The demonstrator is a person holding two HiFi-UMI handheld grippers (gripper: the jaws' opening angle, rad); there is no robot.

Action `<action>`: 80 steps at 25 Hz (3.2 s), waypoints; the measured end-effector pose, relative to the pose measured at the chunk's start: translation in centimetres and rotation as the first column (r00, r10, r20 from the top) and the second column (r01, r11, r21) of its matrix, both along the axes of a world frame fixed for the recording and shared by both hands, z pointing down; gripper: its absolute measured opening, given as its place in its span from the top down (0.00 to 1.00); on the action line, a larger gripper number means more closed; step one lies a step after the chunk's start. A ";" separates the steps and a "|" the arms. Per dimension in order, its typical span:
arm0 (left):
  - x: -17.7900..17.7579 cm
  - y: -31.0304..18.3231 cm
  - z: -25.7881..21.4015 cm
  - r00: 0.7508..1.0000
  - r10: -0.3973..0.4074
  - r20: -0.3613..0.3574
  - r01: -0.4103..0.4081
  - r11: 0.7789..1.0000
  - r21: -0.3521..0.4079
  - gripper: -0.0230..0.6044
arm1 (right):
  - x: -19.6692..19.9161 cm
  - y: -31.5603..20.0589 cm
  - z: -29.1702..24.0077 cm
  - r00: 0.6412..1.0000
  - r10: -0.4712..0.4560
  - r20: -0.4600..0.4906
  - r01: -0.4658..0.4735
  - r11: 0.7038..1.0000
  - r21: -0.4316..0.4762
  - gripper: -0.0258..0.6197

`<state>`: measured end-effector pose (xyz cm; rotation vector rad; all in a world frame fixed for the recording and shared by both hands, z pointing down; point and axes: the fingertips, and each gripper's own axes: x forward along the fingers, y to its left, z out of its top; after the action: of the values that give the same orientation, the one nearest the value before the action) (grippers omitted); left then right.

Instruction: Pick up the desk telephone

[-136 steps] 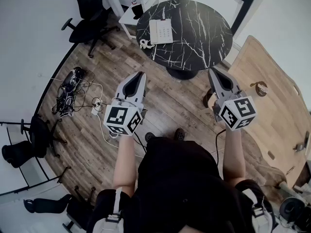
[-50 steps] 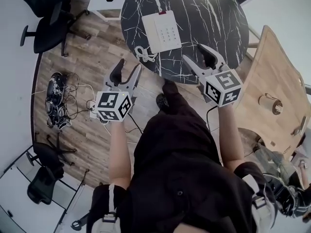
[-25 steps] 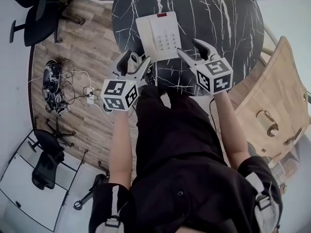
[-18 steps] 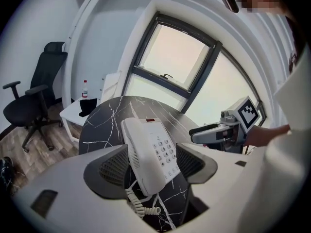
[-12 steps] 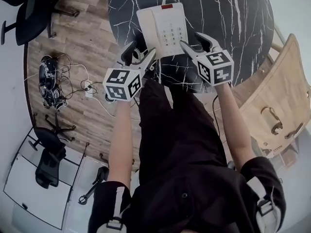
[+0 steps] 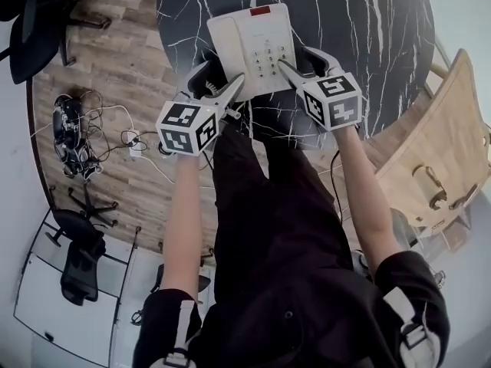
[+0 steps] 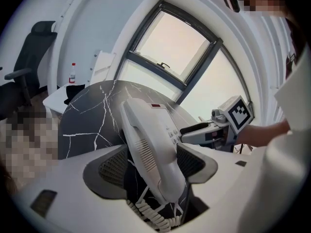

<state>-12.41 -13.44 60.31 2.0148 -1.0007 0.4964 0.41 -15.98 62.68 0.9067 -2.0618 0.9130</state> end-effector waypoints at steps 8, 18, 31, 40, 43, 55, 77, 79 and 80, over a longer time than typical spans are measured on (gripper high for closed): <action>0.1 -0.3 0.7 0.993 0.030 -0.112 -0.034 0.999 -0.030 0.41 | 0.2 -0.5 0.8 1.000 0.002 -0.014 -0.003 1.000 -0.019 0.56; 0.7 -0.6 1.3 0.973 0.088 -0.212 -0.107 0.991 -0.078 0.40 | -0.2 -0.6 1.4 0.994 -0.040 0.101 0.049 0.995 -0.090 0.57; 0.9 -0.6 1.4 0.957 0.121 -0.265 -0.154 0.982 -0.106 0.40 | -0.6 -0.5 2.0 0.955 -0.002 0.295 0.073 0.971 -0.229 0.56; 1.0 -0.6 1.5 0.954 0.124 -0.272 -0.159 0.981 -0.112 0.40 | -0.7 -0.2 2.1 0.909 0.098 0.405 0.022 0.959 -0.281 0.60; 0.9 -0.6 1.5 0.954 0.119 -0.273 -0.156 0.981 -0.116 0.41 | -0.7 -0.2 2.1 0.906 0.110 0.409 0.012 0.958 -0.286 0.60; 0.6 0.0 1.0 0.966 0.039 -0.255 -0.089 0.978 -0.190 0.47 | -0.8 0.3 1.9 0.899 0.158 0.408 -0.024 0.949 -0.315 0.63; 0.8 -0.7 -11.4 0.961 -0.035 -0.275 0.026 0.999 -0.039 0.49 | -0.2 -0.5 -10.0 0.847 0.162 0.507 -0.067 0.978 -0.199 0.64; 1.0 -1.6 -13.1 0.961 -0.025 -0.276 0.027 1.000 0.003 0.49 | -0.1 -1.1 -11.6 0.835 0.167 0.525 -0.082 0.980 -0.181 0.64; 1.1 -2.0 -14.0 0.962 -0.018 -0.274 0.026 0.999 0.025 0.49 | 0.1 -1.4 -12.2 0.831 0.167 0.531 -0.089 0.982 -0.169 0.64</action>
<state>-11.29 -15.42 46.34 2.0281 -0.8624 0.1841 0.48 -17.42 50.43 0.7754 -2.3835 1.5106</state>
